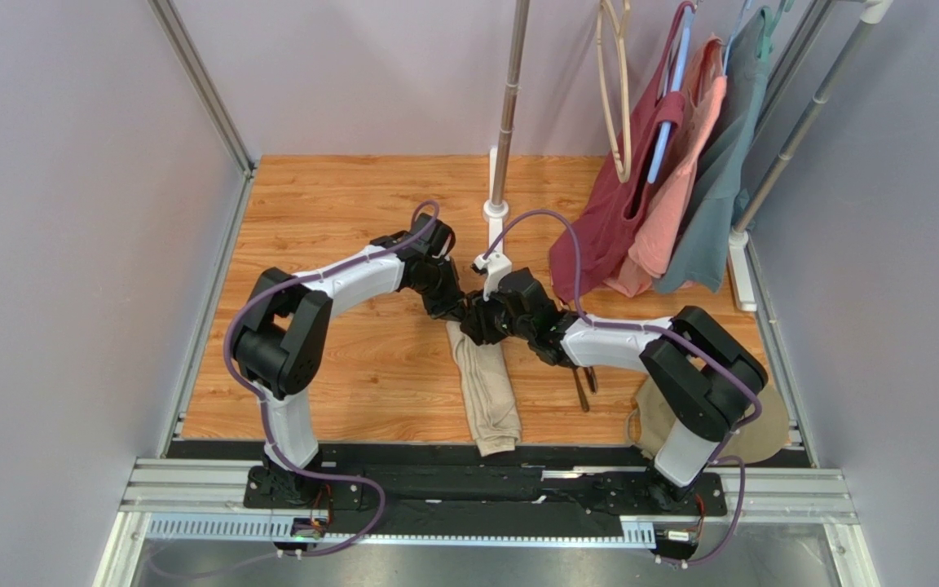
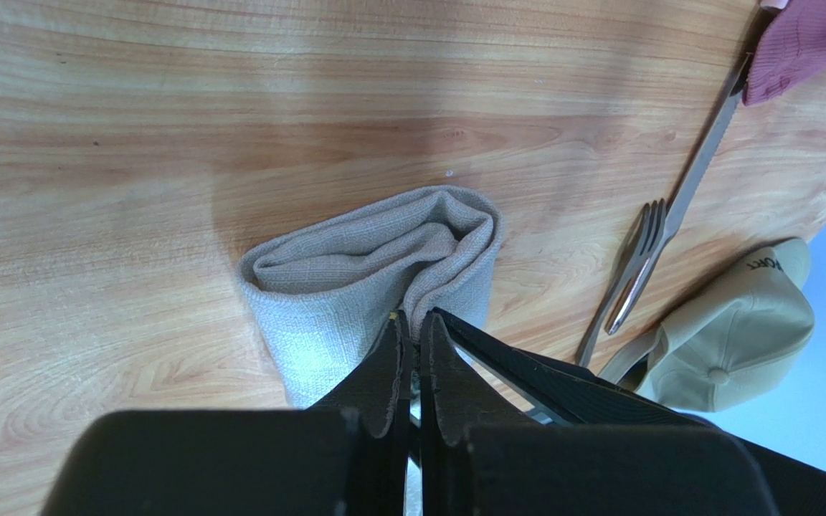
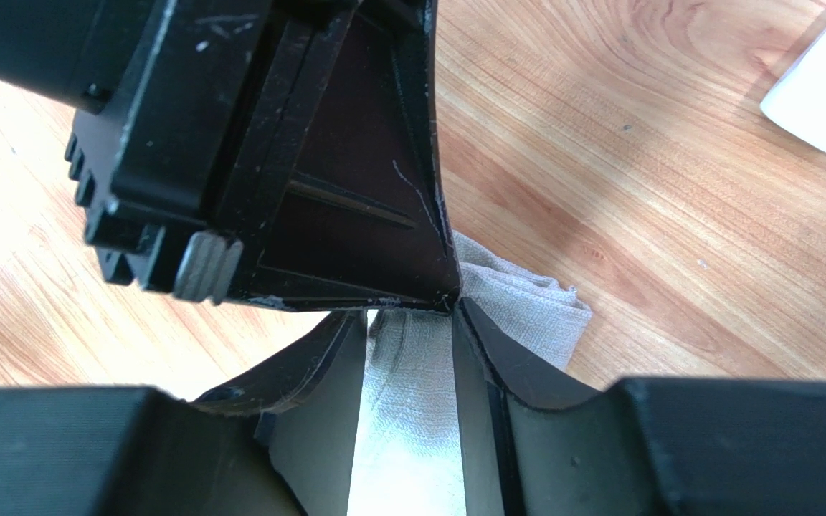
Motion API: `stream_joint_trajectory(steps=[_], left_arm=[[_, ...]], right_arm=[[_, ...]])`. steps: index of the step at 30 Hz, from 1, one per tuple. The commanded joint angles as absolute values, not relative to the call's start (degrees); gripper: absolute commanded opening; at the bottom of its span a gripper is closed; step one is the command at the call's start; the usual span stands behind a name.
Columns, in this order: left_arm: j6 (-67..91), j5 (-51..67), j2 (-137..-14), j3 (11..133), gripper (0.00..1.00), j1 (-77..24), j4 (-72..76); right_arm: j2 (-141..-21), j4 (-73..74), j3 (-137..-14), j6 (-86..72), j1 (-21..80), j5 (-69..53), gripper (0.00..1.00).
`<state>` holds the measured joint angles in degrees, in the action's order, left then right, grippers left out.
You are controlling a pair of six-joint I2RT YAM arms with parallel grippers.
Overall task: Fold the napkin into a case and place the utensils inside
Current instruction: Stuff the top corner of the smaller-rectangle-folded napkin into the folded napkin.
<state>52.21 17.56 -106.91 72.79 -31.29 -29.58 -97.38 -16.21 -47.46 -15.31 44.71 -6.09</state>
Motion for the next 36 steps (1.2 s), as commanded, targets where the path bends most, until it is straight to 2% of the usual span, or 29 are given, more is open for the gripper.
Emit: stream_joint_trajectory(steps=[1,8,12,17,20,21,23,24,27,30,32,33,36], left_arm=[[53.88,19.25,-103.97,72.86,0.00,-30.94,-29.27],[55.54,20.82,-102.75,70.93,0.00,-30.32,-27.51],[55.64,20.83,-102.22,70.66,0.00,-30.15,-27.33],[56.95,21.44,-101.95,68.83,0.00,-29.62,-25.85],[57.30,22.76,-101.69,68.12,0.00,-29.53,-24.26],[57.04,23.20,-101.52,68.03,0.00,-29.36,-23.13],[55.99,23.38,-100.99,66.89,0.00,-29.36,-21.80],[55.38,22.86,-99.68,66.36,0.07,-29.27,-20.58],[50.38,16.37,-95.46,64.69,0.35,-29.35,-22.57],[45.98,8.54,-90.01,61.53,0.43,-29.27,-24.78],[44.65,8.08,-86.07,57.58,0.40,-29.27,-23.39],[44.21,8.69,-85.18,56.09,0.34,-29.44,-20.68],[41.84,12.12,-85.95,53.61,0.24,-29.71,-18.72]], right_arm=[[-96.95,-19.33,-46.50,-14.06,46.23,-5.45,0.39],[-96.24,-20.56,-44.39,-14.06,46.67,-3.69,0.38],[-96.51,-21.26,-44.47,-14.15,46.58,-3.08,0.27],[-95.36,-22.84,-43.07,-14.33,46.76,-1.85,0.21],[-95.01,-25.21,-42.01,-13.97,46.84,-1.76,0.08],[-95.01,-25.49,-41.92,-13.97,46.85,-1.84,0.01],[-95.10,-25.66,-42.19,-13.63,46.85,-2.80,0.00],[-94.92,-25.49,-42.19,-13.45,47.02,-2.90,0.00],[-94.22,-25.23,-41.31,-12.83,47.02,-2.90,0.00],[-93.87,-23.21,-41.66,-12.57,46.93,-4.65,0.00],[-93.78,-22.07,-41.75,-12.83,46.93,-5.62,0.00],[-93.78,-21.36,-42.10,-12.92,46.93,-5.71,0.00],[-93.08,-19.78,-42.45,-13.27,46.85,-7.55,0.00]])
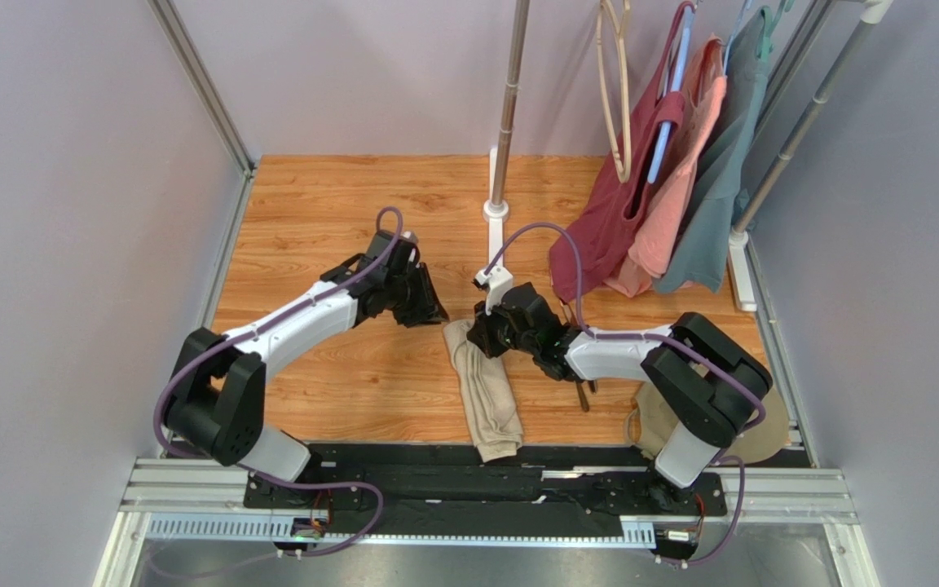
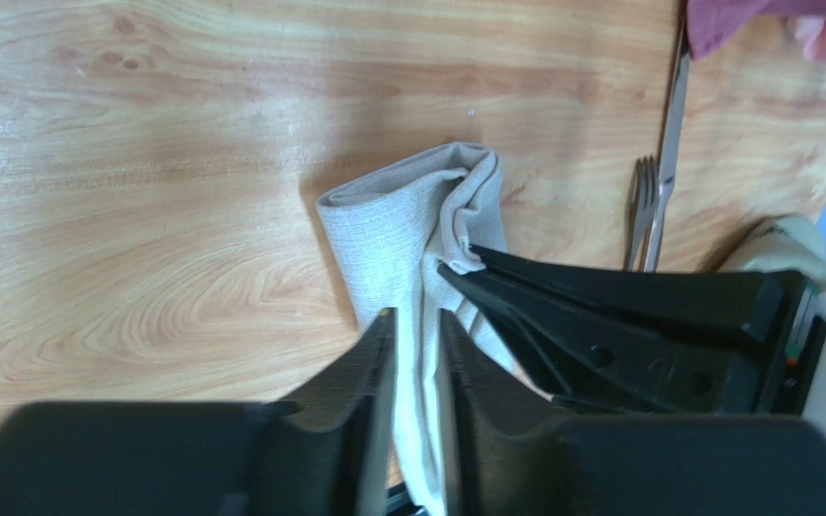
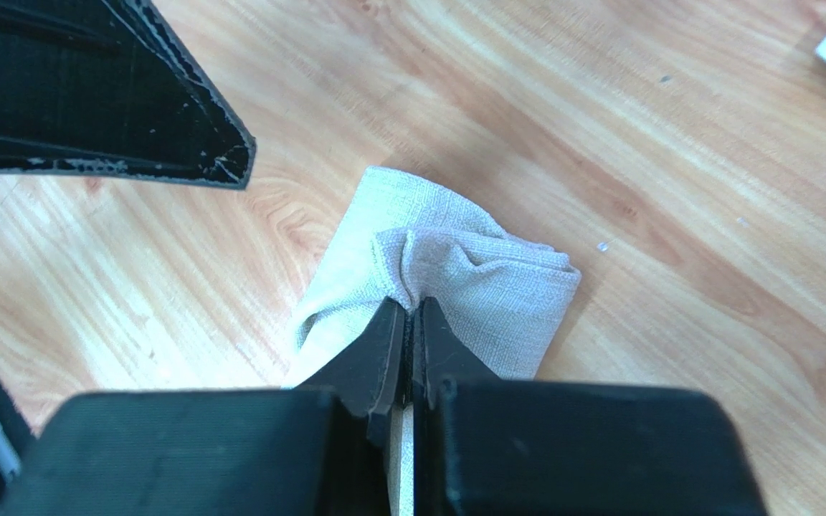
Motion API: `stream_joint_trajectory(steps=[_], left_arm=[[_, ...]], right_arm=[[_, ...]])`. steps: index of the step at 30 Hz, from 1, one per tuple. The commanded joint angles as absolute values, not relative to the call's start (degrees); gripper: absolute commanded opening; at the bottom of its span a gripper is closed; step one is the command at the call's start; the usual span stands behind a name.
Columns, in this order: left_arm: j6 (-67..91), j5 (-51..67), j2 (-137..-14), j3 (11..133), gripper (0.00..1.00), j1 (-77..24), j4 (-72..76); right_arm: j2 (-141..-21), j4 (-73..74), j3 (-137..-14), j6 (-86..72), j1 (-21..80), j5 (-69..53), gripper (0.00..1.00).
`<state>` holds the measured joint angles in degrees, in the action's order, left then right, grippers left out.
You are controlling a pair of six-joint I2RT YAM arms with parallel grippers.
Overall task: Fold the napkin into a case and place the utensils inside
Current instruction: Stuff the top corner of the smaller-rectangle-folded napkin into the folded napkin.
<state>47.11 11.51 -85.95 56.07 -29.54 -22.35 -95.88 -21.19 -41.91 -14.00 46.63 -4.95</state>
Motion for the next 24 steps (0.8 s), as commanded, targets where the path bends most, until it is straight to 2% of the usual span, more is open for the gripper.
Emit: stream_joint_trajectory(steps=[1,3,7,12,18,24], left_arm=[[39.40,12.65,-86.74,54.66,0.23,-30.06,-18.98],[35.97,9.77,-88.59,56.15,0.17,-32.25,-22.47],[28.67,5.10,-87.28,55.21,0.14,-35.24,-22.25],[28.91,5.11,-84.73,51.95,0.26,-38.49,-15.65],[30.84,3.52,-89.99,54.40,0.26,-40.43,-17.22],[32.87,0.09,-94.65,58.18,0.31,-41.66,-22.58]], right_arm=[[-92.82,-19.43,-42.45,-13.36,46.76,-7.99,0.00],[-92.46,-18.46,-42.63,-13.18,46.58,-9.14,0.00],[-92.29,-17.23,-43.33,-14.23,45.18,-10.72,0.00],[-93.42,-16.96,-44.03,-16.34,43.77,-13.36,0.00],[-94.66,-16.52,-45.26,-17.58,43.24,-15.29,0.00],[-94.66,-15.56,-45.97,-18.63,42.89,-17.31,0.00]])
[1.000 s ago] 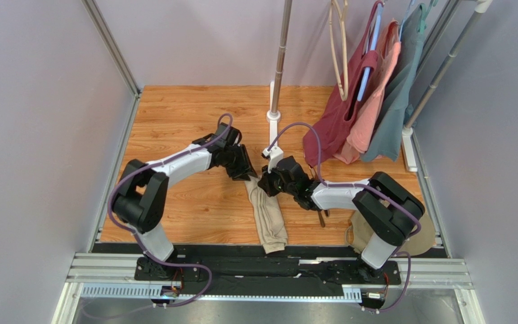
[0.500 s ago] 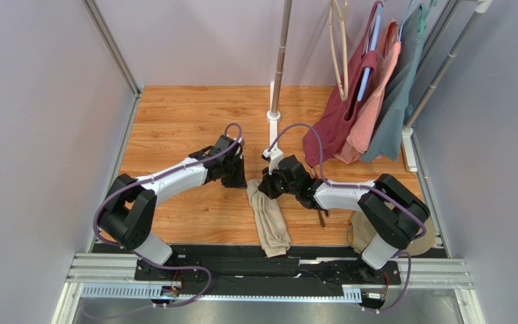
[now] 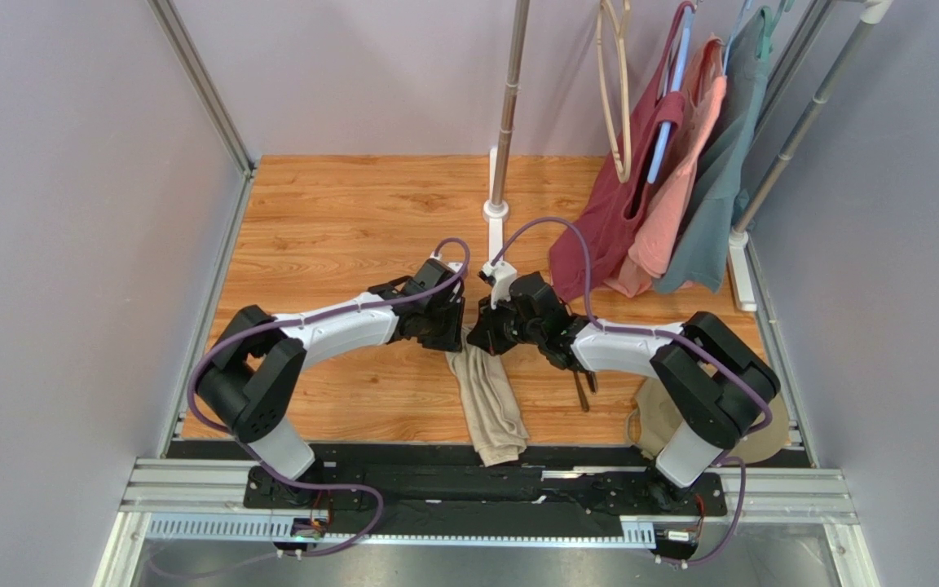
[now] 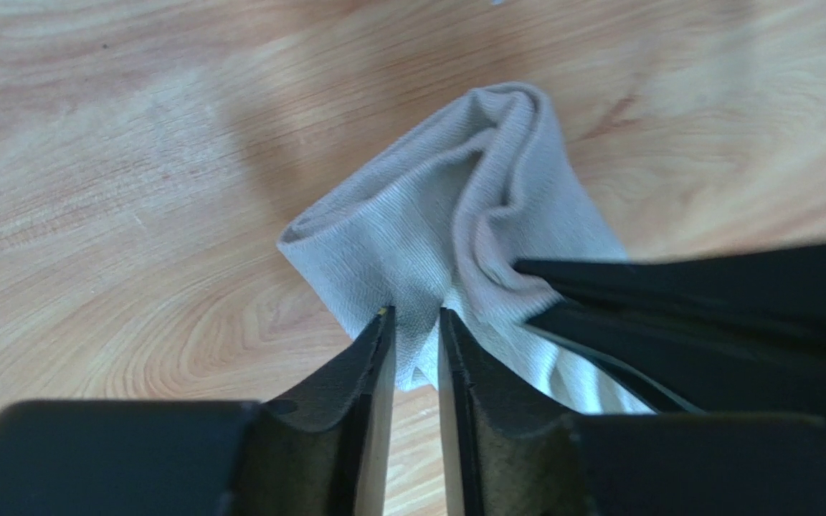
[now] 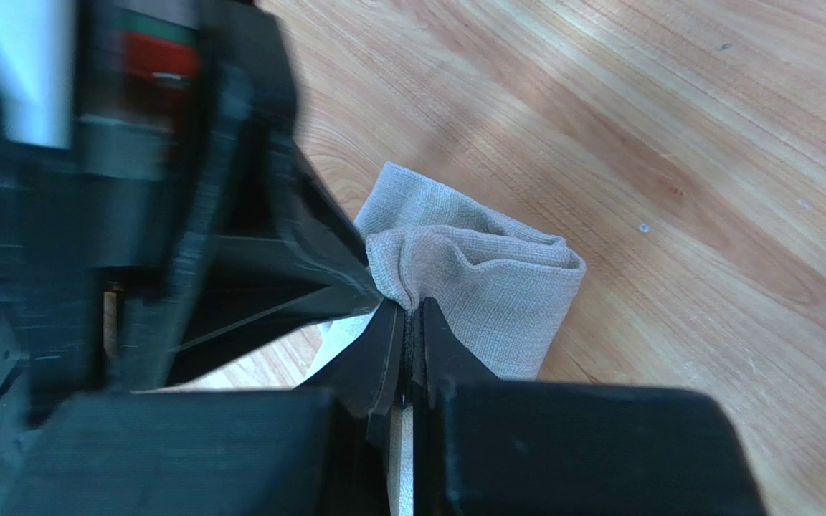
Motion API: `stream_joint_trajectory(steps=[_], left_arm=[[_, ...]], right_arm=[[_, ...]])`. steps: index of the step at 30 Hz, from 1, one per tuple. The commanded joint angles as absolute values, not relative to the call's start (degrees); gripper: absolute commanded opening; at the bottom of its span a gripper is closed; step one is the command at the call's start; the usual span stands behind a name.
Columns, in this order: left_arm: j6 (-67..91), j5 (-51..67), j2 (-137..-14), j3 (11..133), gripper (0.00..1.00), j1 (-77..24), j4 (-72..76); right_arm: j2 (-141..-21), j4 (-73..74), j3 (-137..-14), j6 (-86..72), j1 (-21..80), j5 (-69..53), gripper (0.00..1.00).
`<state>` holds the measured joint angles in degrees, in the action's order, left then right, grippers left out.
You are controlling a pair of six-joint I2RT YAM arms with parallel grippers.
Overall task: Fold the napkin into a case and place the utensils inside
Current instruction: Stuff the top corner of the smaller-rectangle-folded napkin into the folded napkin.
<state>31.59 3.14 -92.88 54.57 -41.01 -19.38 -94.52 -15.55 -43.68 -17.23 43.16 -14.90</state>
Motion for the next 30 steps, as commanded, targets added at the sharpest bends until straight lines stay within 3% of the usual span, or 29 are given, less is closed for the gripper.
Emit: stream_joint_trajectory(steps=[1,11,14,15,18,22,30], left_arm=[[32.96,0.09,-94.83,58.27,0.31,-41.83,-22.67],[34.45,-0.63,-96.76,58.80,0.36,-42.28,-22.33],[35.24,-0.44,-97.47,58.45,0.28,-42.28,-21.62],[35.42,-0.44,-97.56,58.36,0.18,-42.28,-21.53],[35.85,-0.44,-97.56,58.36,0.06,-42.28,-21.18],[36.65,-0.44,-96.42,57.92,0.00,-42.27,-20.39],[39.28,-0.97,-92.56,55.73,0.00,-41.48,-17.58]], right_arm=[[-94.66,-15.47,-45.97,-18.81,42.72,-17.58,0.00],[-96.33,-11.95,-47.90,-20.47,41.75,-21.70,0.00],[-97.20,-10.03,-48.77,-19.87,41.49,-23.46,0.00],[-97.29,-9.58,-48.95,-19.60,41.57,-23.73,0.00],[-97.65,-8.00,-48.78,-18.99,41.13,-25.48,0.00],[-97.30,-7.21,-48.34,-17.49,39.82,-29.17,0.00],[-98.87,-2.46,-50.62,-13.80,39.55,-32.34,0.00]])
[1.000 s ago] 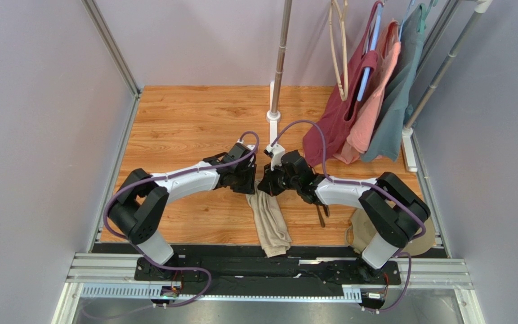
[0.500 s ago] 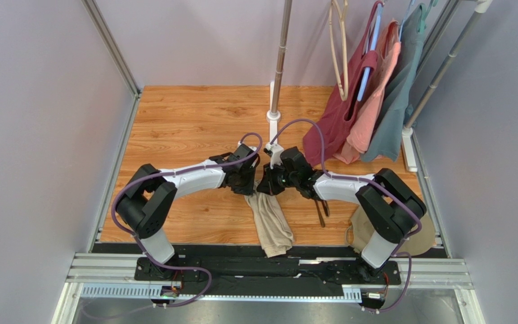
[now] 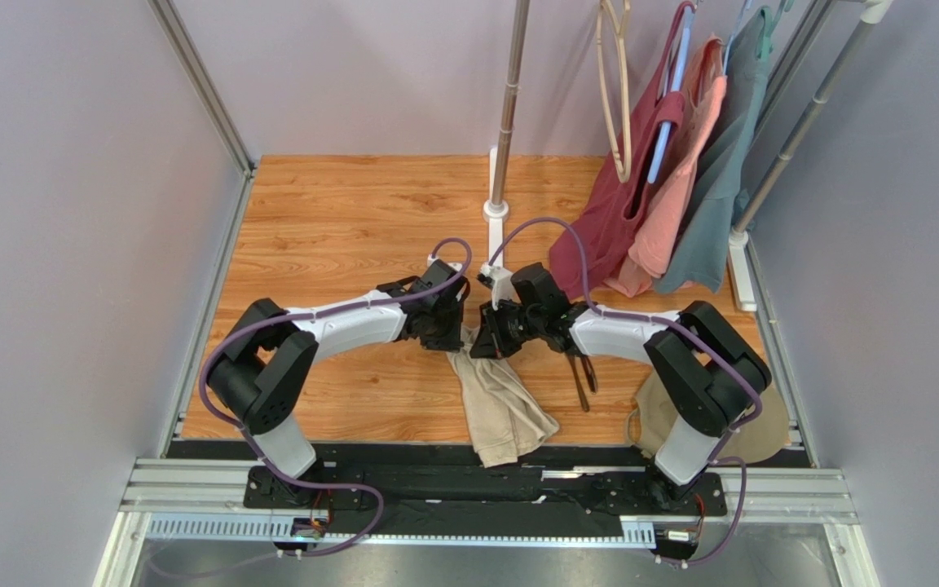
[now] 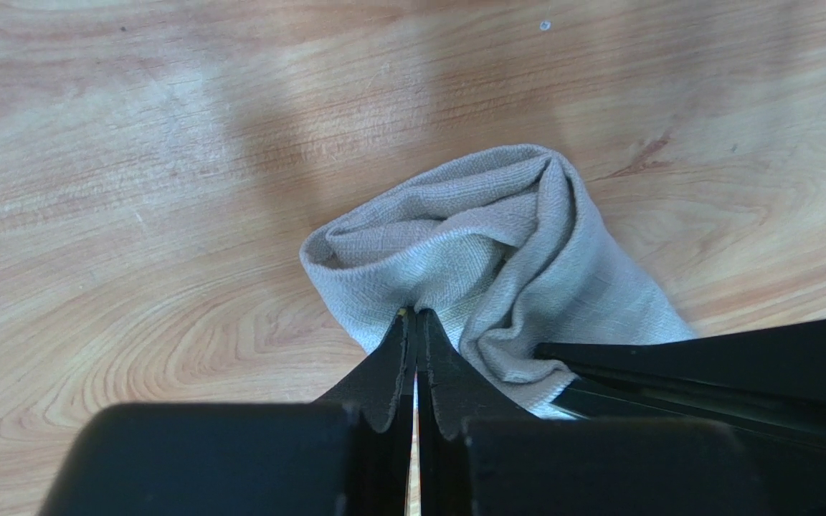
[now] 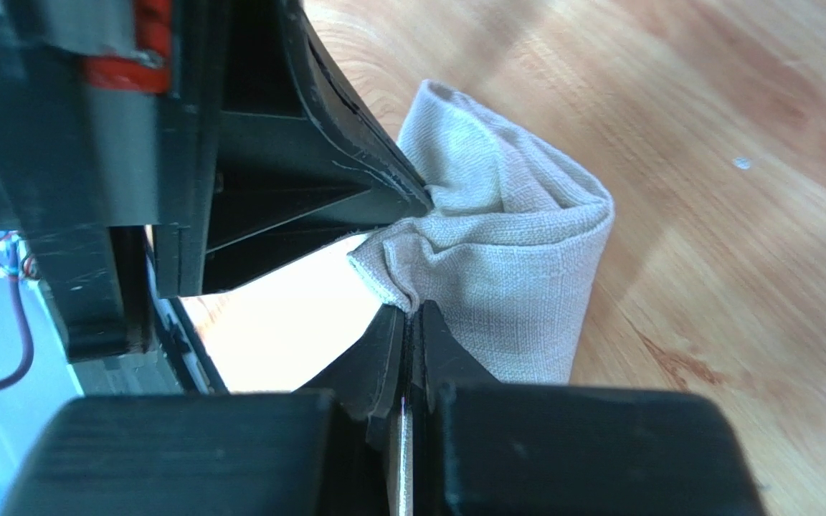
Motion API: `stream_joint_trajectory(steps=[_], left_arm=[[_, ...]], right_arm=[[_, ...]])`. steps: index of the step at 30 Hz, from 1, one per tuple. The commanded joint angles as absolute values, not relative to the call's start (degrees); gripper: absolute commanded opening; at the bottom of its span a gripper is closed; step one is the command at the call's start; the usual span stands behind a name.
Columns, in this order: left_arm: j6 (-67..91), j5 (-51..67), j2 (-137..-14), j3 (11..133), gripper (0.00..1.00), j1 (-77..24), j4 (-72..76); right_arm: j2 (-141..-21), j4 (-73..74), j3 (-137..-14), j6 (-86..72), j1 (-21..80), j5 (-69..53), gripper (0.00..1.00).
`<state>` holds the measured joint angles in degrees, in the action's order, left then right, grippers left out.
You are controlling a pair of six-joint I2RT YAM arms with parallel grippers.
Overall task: Fold the napkin into a case and place the utensils inside
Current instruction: Stuff the top corner of the smaller-rectangle-folded napkin into the folded napkin.
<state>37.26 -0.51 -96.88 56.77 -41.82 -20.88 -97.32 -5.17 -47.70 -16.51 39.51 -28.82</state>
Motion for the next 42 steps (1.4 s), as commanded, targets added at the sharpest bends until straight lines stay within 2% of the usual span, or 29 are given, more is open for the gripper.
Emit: stream_joint_trajectory(steps=[1,13,19,28,36,42], left_arm=[[39.37,-1.05,-92.03,55.03,0.00,-41.48,-17.14],[39.37,-0.44,-87.98,51.86,0.00,-41.49,-12.66],[39.55,2.20,-88.95,52.03,0.00,-41.57,-13.01],[39.11,3.16,-87.89,53.35,0.00,-41.57,-13.62],[40.08,4.75,-89.03,52.91,0.00,-42.19,-13.10],[39.46,3.95,-88.24,52.47,0.00,-42.45,-13.71]], right_arm=[[-99.14,-2.37,-50.71,-13.97,39.55,-32.52,0.00],[-103.18,-3.16,-52.29,-18.89,39.90,-31.64,0.00],[-104.41,-2.46,-54.13,-25.92,40.52,-26.98,0.00],[-104.42,7.20,-58.80,-28.47,41.92,-17.85,0.00],[-104.15,4.49,-57.40,-44.45,42.10,-11.78,0.00],[-102.31,-3.67,-54.59,-51.49,42.80,-8.71,0.00]])
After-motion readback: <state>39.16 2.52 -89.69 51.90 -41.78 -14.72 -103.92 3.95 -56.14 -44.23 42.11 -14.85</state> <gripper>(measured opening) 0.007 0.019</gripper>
